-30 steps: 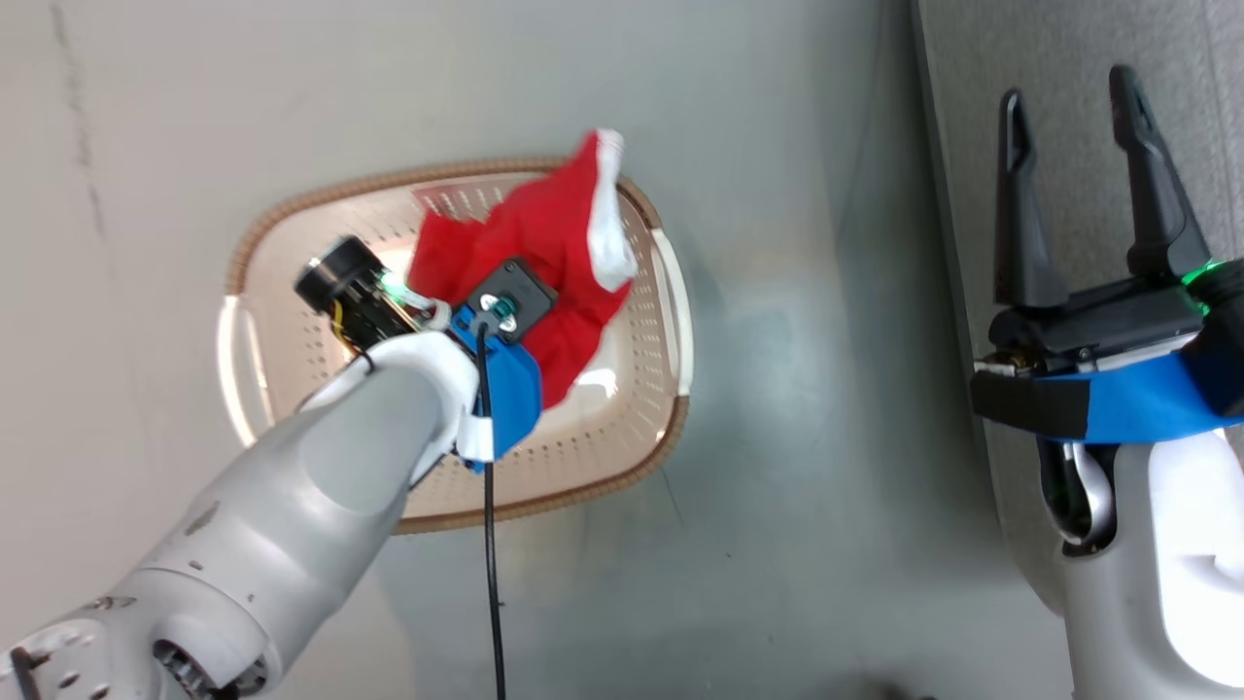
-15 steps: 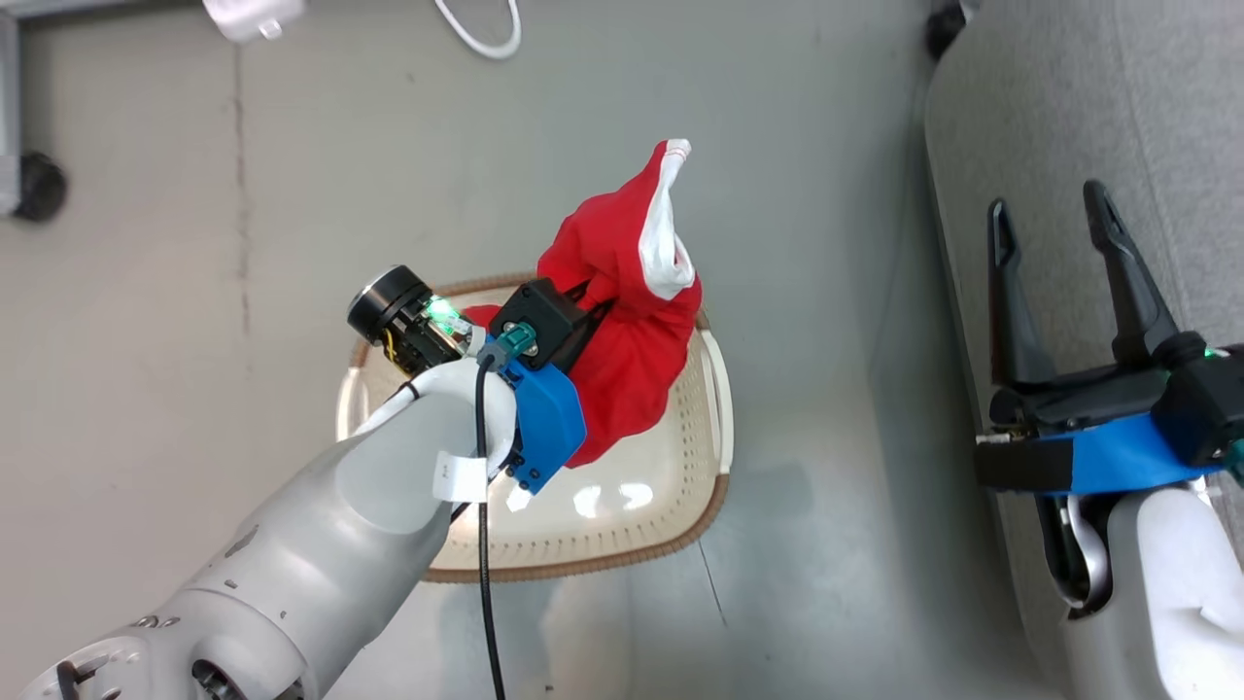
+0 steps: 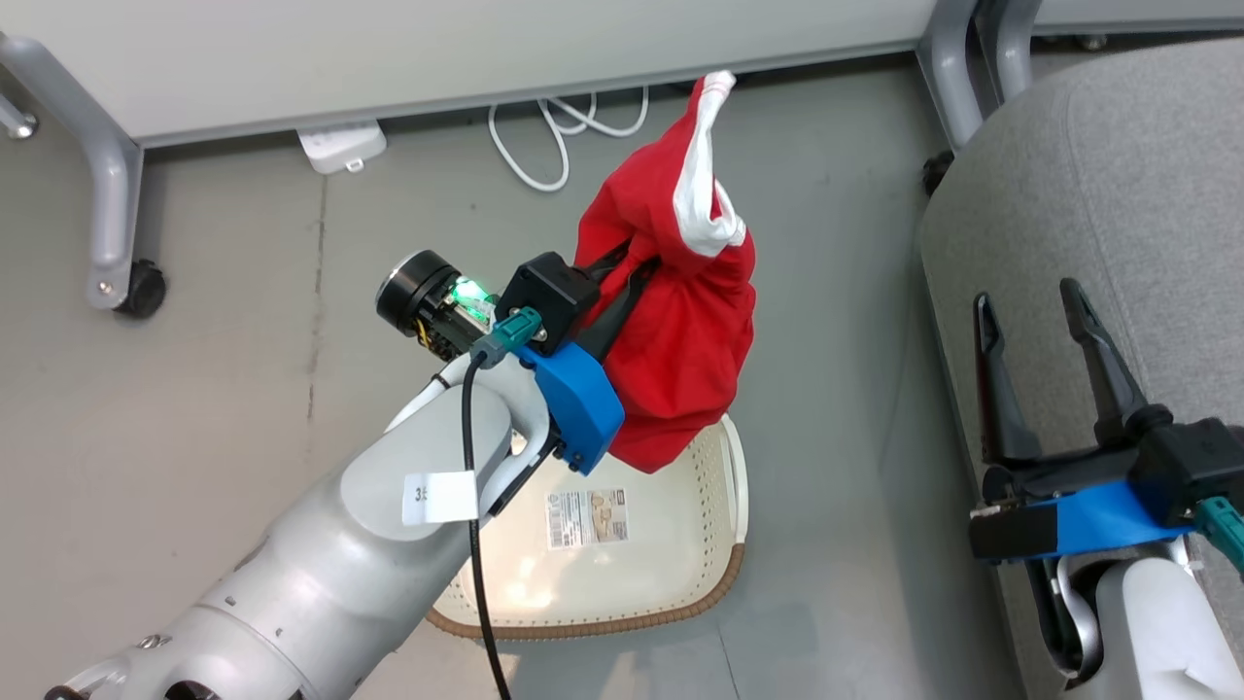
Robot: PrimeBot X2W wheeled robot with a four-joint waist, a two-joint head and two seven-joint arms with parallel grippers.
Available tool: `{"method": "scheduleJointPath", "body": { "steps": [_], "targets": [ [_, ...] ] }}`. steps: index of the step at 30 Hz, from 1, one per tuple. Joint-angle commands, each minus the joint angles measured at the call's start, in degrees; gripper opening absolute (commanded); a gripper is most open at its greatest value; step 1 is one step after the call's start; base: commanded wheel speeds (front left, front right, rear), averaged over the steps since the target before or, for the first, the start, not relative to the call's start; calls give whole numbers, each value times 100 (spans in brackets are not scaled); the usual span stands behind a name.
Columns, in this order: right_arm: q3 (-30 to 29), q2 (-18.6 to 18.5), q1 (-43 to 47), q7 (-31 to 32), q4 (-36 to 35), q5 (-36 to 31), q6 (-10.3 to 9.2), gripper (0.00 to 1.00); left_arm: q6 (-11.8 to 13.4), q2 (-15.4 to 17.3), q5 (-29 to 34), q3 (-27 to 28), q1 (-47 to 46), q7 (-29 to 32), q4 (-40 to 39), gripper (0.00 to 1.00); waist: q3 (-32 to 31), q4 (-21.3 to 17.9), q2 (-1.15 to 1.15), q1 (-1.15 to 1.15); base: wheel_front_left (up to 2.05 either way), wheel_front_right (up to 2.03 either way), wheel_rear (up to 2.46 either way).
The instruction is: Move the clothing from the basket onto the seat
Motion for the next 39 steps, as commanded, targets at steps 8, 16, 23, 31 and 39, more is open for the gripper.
{"method": "scheduleJointPath", "body": {
  "steps": [8,16,23,31,39],
  "targets": [
    [60,48,354,-3,139,82,1,100,123,-6,223,439,323,-27,-574,0,-617,109,0,1,0,0,0],
    [134,79,607,-3,233,98,1,100,116,-107,280,557,476,-27,-750,0,-1031,189,0,1,0,0,0],
    [179,94,722,-3,266,146,1,100,97,-136,278,567,516,-27,-799,0,-1206,221,0,1,0,0,0],
    [211,100,778,-3,279,166,1,100,96,-119,275,558,539,-27,-812,0,-1263,229,0,1,0,0,0],
    [570,101,704,-3,226,191,1,100,103,-115,259,548,548,-27,-813,0,-1261,234,0,1,0,0,0]
  ]
}}
